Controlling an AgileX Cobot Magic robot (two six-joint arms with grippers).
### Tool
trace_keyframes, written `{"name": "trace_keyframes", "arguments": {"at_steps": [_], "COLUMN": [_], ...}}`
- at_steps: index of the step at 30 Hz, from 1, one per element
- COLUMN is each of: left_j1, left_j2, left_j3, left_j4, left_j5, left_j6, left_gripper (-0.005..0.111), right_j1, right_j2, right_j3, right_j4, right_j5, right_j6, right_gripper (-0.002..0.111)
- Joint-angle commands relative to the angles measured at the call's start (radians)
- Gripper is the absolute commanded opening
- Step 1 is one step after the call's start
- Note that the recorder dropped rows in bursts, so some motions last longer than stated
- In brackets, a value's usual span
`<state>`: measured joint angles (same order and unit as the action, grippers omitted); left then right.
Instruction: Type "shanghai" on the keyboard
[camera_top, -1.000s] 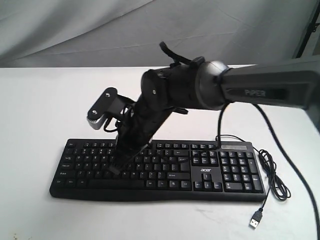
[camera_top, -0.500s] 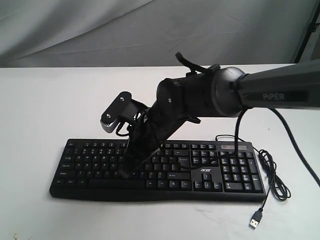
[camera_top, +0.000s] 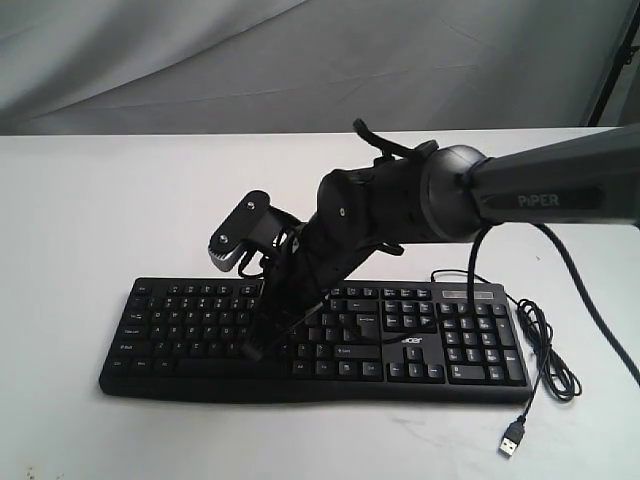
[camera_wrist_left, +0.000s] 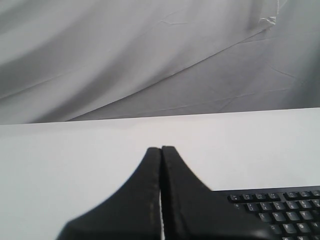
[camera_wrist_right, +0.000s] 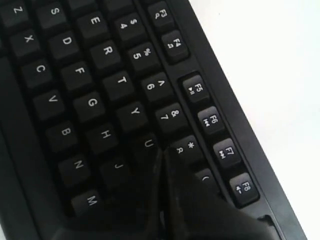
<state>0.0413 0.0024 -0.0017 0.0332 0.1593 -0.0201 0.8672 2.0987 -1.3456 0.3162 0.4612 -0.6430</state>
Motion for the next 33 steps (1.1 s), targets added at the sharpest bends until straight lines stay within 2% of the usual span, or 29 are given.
{"name": "trace_keyframes", "arguments": {"at_steps": [1, 33], "left_j1": [-0.006, -0.006], "left_j2": [-0.002, -0.002], "left_j3": [0.002, 0.002], "left_j4": [0.0, 0.0], "left_j5": [-0.006, -0.006], "left_j6": [-0.003, -0.003], "left_gripper": [0.0, 0.0], "right_j1": [-0.009, -0.009], "right_j2": [0.002, 0.026], "right_j3": [0.002, 0.006], "right_j4": [0.008, 0.021], "right_j5": [-0.016, -0.014], "right_j6": [0.002, 0.002], "right_gripper": [0.0, 0.0]}}
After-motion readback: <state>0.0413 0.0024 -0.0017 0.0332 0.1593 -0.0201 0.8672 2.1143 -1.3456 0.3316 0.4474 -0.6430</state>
